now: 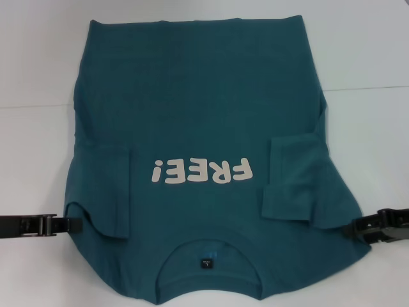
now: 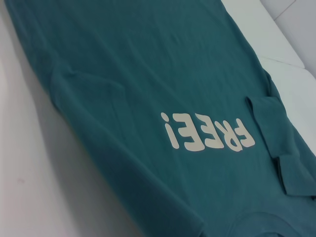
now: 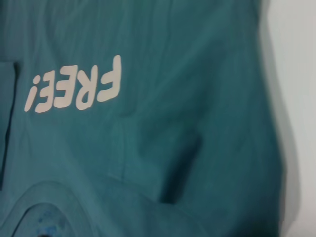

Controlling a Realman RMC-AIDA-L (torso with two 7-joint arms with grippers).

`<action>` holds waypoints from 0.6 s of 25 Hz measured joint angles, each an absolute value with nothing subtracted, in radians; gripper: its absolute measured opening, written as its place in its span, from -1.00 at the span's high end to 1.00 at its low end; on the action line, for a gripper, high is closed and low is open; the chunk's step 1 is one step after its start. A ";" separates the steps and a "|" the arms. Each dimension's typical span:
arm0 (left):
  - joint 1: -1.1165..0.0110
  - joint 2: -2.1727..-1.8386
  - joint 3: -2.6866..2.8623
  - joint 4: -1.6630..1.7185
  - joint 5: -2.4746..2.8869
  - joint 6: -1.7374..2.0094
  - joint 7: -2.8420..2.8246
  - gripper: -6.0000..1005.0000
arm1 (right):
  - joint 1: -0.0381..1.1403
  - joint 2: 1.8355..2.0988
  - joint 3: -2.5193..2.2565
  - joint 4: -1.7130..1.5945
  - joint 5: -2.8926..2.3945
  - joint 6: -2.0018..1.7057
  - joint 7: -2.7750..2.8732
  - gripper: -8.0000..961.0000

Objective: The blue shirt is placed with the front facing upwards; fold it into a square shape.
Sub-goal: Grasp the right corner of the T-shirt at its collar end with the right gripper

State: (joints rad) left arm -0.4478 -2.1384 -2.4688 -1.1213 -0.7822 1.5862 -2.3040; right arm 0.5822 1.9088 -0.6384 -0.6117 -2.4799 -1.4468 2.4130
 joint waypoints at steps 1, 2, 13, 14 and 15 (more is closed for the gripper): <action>-0.448 -2.138 -2.469 -1.121 -0.782 1.586 -2.304 0.92 | 0.589 1.912 -0.641 -0.605 -2.479 -1.440 2.413 -0.53; -0.448 -2.138 -2.470 -1.121 -0.782 1.586 -2.304 0.92 | 0.595 1.915 -0.642 -0.599 -2.478 -1.434 2.413 -0.53; -0.449 -2.137 -2.470 -1.121 -0.782 1.583 -2.304 0.92 | 0.672 1.961 -0.639 -0.578 -2.473 -1.390 2.412 -0.53; -0.449 -2.137 -2.470 -1.121 -0.782 1.582 -2.303 0.92 | 0.678 1.962 -0.637 -0.578 -2.472 -1.389 2.412 -0.53; -0.449 -2.137 -2.470 -1.121 -0.782 1.581 -2.303 0.92 | 0.684 1.963 -0.637 -0.578 -2.470 -1.383 2.411 -0.53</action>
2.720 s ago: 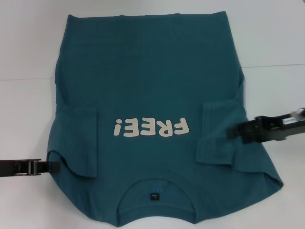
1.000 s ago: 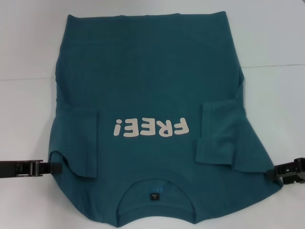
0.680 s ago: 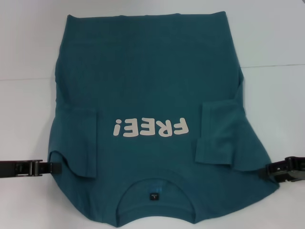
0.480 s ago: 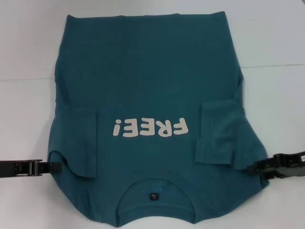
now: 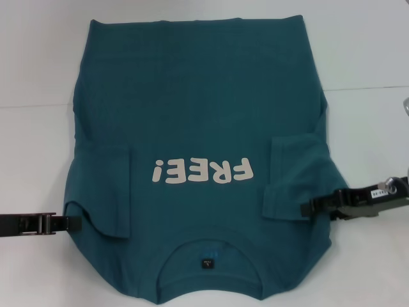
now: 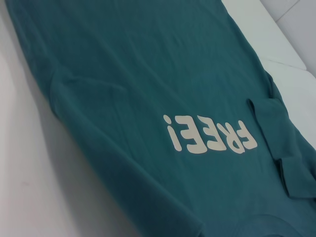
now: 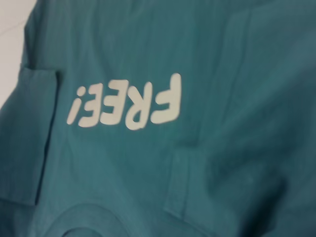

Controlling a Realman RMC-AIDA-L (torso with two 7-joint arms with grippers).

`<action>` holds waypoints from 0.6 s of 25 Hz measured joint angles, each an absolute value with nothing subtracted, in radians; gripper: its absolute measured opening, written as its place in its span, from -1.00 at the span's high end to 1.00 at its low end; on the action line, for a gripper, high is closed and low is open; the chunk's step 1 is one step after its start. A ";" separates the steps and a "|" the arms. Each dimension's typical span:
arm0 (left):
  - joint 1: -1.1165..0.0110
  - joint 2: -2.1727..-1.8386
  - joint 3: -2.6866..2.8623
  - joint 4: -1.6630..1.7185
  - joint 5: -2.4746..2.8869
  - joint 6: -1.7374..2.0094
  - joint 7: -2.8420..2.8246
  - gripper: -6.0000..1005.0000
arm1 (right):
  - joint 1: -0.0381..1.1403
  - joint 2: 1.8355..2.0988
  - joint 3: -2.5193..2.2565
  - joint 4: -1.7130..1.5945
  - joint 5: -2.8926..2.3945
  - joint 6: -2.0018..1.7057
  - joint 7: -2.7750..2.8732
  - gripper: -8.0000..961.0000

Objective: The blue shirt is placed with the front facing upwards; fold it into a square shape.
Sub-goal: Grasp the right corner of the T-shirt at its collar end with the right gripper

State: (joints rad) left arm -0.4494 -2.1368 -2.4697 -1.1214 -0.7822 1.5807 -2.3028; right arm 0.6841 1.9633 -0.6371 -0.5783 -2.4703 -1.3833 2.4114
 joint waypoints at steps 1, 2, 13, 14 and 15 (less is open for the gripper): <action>-0.449 -2.137 -2.470 -1.121 -0.782 1.580 -2.302 0.92 | 0.689 1.964 -0.637 -0.578 -2.469 -1.377 2.411 -0.53; -0.449 -2.137 -2.470 -1.121 -0.782 1.580 -2.301 0.92 | 0.694 1.966 -0.637 -0.577 -2.468 -1.369 2.411 -0.53; -0.453 -2.131 -2.477 -1.097 -0.782 1.575 -2.289 0.92 | 0.749 1.982 -0.641 -0.526 -2.453 -1.294 2.403 -0.53; -0.454 -2.130 -2.477 -1.097 -0.782 1.575 -2.289 0.92 | 0.751 1.984 -0.641 -0.526 -2.447 -1.293 2.403 -0.53; -0.454 -2.130 -2.477 -1.097 -0.782 1.575 -2.289 0.92 | 0.753 1.984 -0.642 -0.526 -2.440 -1.293 2.404 -0.53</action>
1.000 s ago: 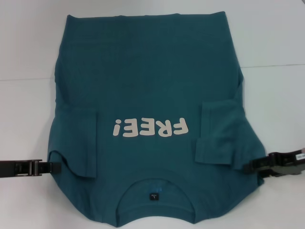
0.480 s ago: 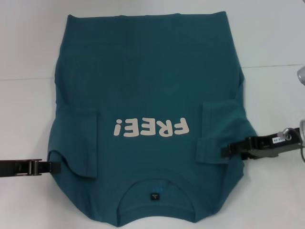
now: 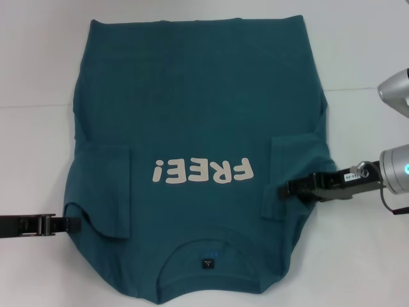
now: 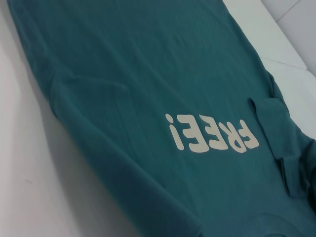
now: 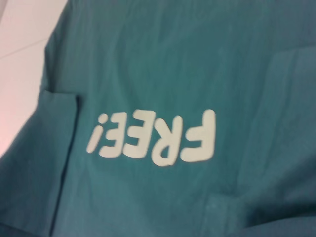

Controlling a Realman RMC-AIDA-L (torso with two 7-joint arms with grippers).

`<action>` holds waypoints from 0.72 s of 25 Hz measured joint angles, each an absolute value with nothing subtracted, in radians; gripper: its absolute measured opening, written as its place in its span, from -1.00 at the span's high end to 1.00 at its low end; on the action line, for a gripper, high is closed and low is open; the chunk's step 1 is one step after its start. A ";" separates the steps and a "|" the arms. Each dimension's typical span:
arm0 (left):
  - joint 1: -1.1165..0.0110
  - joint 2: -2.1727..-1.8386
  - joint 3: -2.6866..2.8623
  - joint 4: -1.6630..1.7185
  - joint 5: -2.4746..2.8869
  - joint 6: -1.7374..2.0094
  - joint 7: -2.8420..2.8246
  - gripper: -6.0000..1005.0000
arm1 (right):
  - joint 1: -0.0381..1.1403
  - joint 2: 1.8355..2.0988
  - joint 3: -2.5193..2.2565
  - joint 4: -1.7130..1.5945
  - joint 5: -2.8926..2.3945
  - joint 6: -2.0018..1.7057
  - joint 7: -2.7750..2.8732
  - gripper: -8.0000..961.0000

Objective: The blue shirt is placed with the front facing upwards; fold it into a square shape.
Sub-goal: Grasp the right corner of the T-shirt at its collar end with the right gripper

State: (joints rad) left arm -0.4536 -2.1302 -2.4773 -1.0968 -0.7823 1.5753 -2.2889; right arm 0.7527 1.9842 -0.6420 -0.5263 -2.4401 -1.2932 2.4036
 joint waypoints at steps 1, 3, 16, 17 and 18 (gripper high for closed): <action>-0.453 -2.130 -2.477 -1.097 -0.782 1.575 -2.289 0.92 | 0.754 1.984 -0.644 -0.526 -2.428 -1.293 2.404 -0.53; -0.452 -2.130 -2.477 -1.097 -0.782 1.575 -2.289 0.92 | 0.756 1.985 -0.644 -0.526 -2.412 -1.292 2.405 -0.54; -0.448 -2.131 -2.479 -1.095 -0.782 1.575 -2.279 0.92 | 0.760 1.977 -0.637 -0.533 -2.319 -1.298 2.404 -0.54; -0.448 -2.131 -2.479 -1.095 -0.782 1.575 -2.278 0.92 | 0.758 1.974 -0.637 -0.531 -2.313 -1.298 2.404 -0.54; -0.448 -2.131 -2.480 -1.095 -0.782 1.575 -2.278 0.92 | 0.756 1.971 -0.637 -0.531 -2.309 -1.298 2.404 -0.54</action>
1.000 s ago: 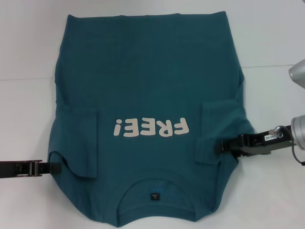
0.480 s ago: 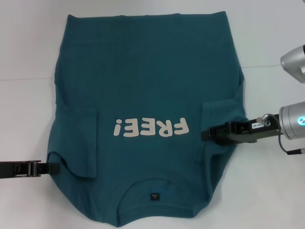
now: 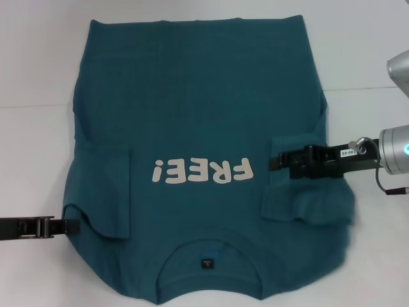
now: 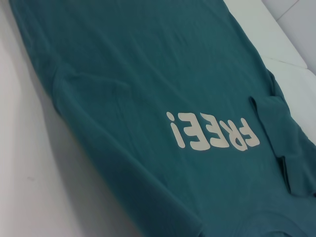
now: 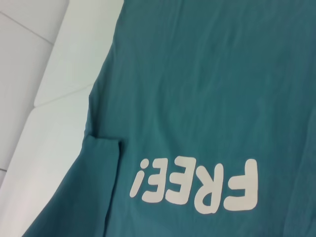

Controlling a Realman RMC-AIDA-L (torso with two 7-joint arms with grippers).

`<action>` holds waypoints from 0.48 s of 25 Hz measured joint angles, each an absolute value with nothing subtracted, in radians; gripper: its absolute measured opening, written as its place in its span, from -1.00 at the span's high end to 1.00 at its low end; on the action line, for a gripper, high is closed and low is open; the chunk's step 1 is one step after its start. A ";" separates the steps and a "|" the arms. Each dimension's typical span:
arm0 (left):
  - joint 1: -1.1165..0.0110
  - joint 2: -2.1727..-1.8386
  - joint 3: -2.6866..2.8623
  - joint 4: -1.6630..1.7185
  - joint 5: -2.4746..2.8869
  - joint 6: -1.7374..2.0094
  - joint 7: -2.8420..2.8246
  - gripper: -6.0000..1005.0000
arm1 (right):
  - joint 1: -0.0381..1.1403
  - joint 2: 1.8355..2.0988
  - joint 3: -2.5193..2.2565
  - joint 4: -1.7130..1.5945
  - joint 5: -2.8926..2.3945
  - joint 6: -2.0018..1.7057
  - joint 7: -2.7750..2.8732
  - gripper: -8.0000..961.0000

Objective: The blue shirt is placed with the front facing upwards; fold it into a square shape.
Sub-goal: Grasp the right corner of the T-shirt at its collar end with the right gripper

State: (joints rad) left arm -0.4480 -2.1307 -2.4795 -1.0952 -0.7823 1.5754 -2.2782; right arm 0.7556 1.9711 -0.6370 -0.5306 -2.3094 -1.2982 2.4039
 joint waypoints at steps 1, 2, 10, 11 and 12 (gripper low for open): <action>-0.448 -2.131 -2.480 -1.095 -0.782 1.575 -2.278 0.92 | 0.754 1.971 -0.637 -0.531 -2.307 -1.299 2.404 -0.54; -0.448 -2.131 -2.480 -1.095 -0.782 1.575 -2.278 0.92 | 0.751 1.970 -0.637 -0.531 -2.305 -1.299 2.404 -0.54; -0.448 -2.132 -2.480 -1.095 -0.782 1.576 -2.278 0.92 | 0.693 1.949 -0.638 -0.577 -2.304 -1.387 2.406 -0.54; -0.448 -2.132 -2.480 -1.095 -0.782 1.576 -2.276 0.92 | 0.676 1.943 -0.636 -0.586 -2.304 -1.402 2.408 -0.54; -0.448 -2.132 -2.481 -1.095 -0.782 1.575 -2.276 0.92 | 0.657 1.934 -0.634 -0.596 -2.303 -1.414 2.411 -0.54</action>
